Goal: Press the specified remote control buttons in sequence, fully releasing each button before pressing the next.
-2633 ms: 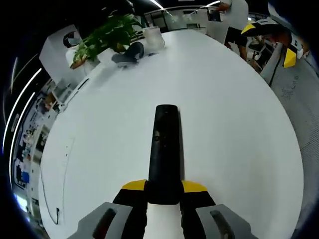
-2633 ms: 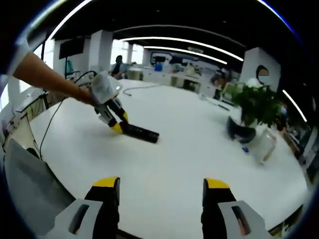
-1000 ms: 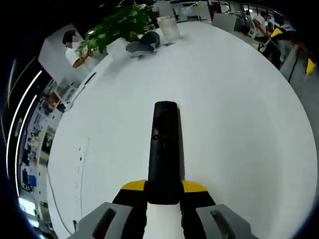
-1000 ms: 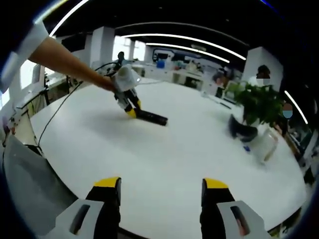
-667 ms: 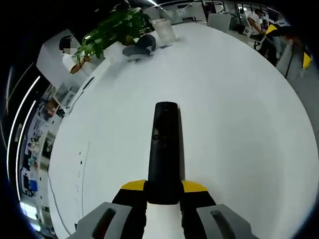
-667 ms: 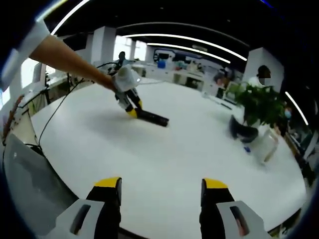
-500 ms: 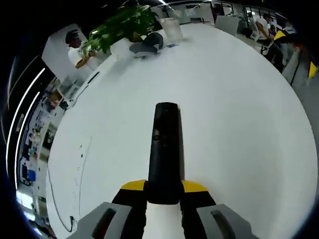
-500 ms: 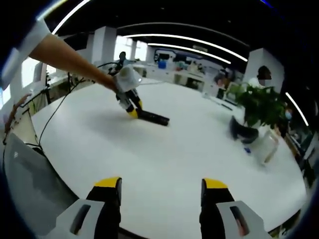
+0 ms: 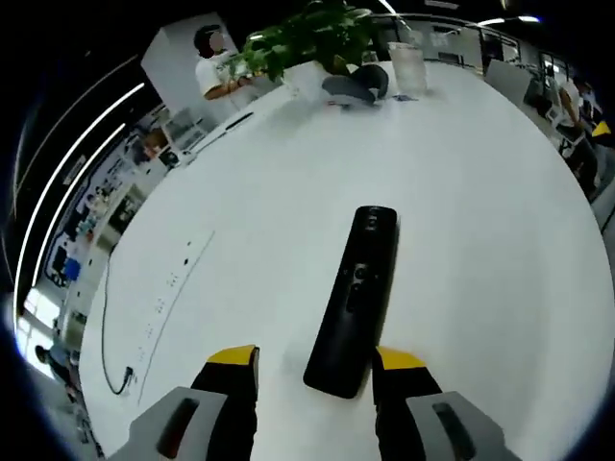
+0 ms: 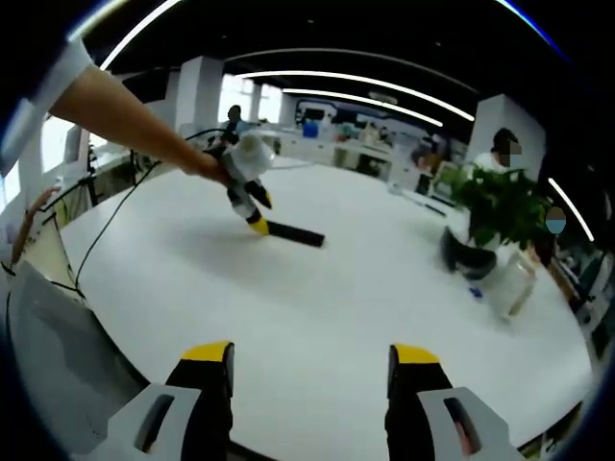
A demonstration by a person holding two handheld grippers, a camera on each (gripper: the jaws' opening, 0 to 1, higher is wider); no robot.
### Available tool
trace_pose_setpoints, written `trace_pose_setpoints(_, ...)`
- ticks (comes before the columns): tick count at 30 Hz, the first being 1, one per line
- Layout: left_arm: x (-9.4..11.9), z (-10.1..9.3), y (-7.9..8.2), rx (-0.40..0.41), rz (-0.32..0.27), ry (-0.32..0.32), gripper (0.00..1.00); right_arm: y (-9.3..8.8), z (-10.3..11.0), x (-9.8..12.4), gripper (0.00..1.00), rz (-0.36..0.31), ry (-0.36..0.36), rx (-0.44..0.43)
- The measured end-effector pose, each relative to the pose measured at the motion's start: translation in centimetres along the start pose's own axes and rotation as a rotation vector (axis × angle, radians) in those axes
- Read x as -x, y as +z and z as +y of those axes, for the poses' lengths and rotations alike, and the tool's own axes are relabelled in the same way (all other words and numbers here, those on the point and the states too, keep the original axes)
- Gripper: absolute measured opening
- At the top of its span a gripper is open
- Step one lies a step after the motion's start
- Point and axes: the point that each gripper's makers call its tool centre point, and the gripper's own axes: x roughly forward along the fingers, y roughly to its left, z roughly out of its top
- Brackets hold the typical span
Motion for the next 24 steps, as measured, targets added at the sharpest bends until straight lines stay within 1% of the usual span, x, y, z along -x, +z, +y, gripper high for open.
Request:
trace_pose_setpoints(1, 0.0, -0.2, -0.1, 0.016, 0.005, -0.009, 0.54, 0.0, 0.0, 0.0, 0.63, -0.001, 0.0, 0.001)
trace_pose_setpoints(4, 0.1, -0.3, -0.2, 0.059, 0.008, -0.007, 0.62, 0.1, 0.0, 0.1, 0.63, -0.007, 0.001, 0.0)
trace_pose_setpoints(5, 0.1, -0.3, -0.3, 0.09, 0.006, -0.005, 0.64, 0.2, -0.1, 0.1, 0.63, -0.01, -0.001, -0.003)
trace_pose_setpoints(6, 0.2, -0.2, -0.2, 0.095, 0.002, -0.003, 0.65, 0.2, -0.1, 0.1, 0.63, -0.012, -0.001, -0.004)
trace_pose_setpoints(8, 0.7, 0.0, 0.6, 0.144, -0.061, 0.022, 0.64, 0.3, -0.1, 0.1, 0.63, -0.018, 0.0, -0.007)
trace_pose_setpoints(11, 1.3, -0.1, 1.3, 0.228, -0.101, 0.015, 0.69, 0.4, -0.1, 0.2, 0.63, -0.027, -0.002, -0.007)
trace_pose_setpoints(13, 1.9, -0.2, 2.0, 0.281, -0.149, 0.014, 0.74, 0.5, -0.2, 0.3, 0.64, -0.033, -0.002, -0.01)
trace_pose_setpoints(14, 2.3, 0.2, 2.3, 0.306, -0.182, 0.041, 0.76, 0.6, -0.2, 0.3, 0.64, -0.036, -0.002, -0.012)
trace_pose_setpoints(17, 3.4, 0.2, 2.7, 0.395, -0.228, 0.046, 0.77, 0.7, -0.2, 0.4, 0.66, -0.045, -0.001, -0.012)
trace_pose_setpoints(20, 4.0, -0.1, 2.9, 0.42, -0.259, 0.04, 0.86, 1.0, -0.2, 0.6, 0.67, -0.061, -0.001, -0.014)
trace_pose_setpoints(22, 4.8, -0.3, 3.0, 0.43, -0.273, 0.056, 0.91, 1.2, -0.4, 0.7, 0.68, -0.074, -0.007, -0.019)
trace_pose_setpoints(24, 5.8, -0.8, 3.5, 0.472, -0.312, 0.062, 0.93, 1.3, -0.5, 0.7, 0.68, -0.08, -0.011, -0.024)
